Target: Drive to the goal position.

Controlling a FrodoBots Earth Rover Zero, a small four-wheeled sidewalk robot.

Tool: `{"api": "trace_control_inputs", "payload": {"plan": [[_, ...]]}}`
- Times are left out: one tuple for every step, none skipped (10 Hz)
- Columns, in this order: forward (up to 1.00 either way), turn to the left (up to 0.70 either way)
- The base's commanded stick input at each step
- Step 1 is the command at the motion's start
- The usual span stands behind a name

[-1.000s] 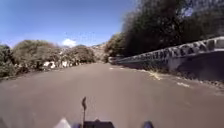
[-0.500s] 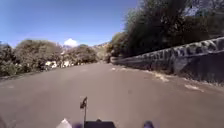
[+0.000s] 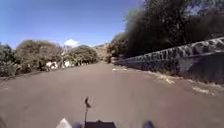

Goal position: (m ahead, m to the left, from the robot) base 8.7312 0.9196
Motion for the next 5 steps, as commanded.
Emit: {"api": "trace_control_inputs", "payload": {"plan": [[0.5,0.0],[0.5,0.0],[0.5,0.0],[0.5,0.0],[0.5,0.0]]}}
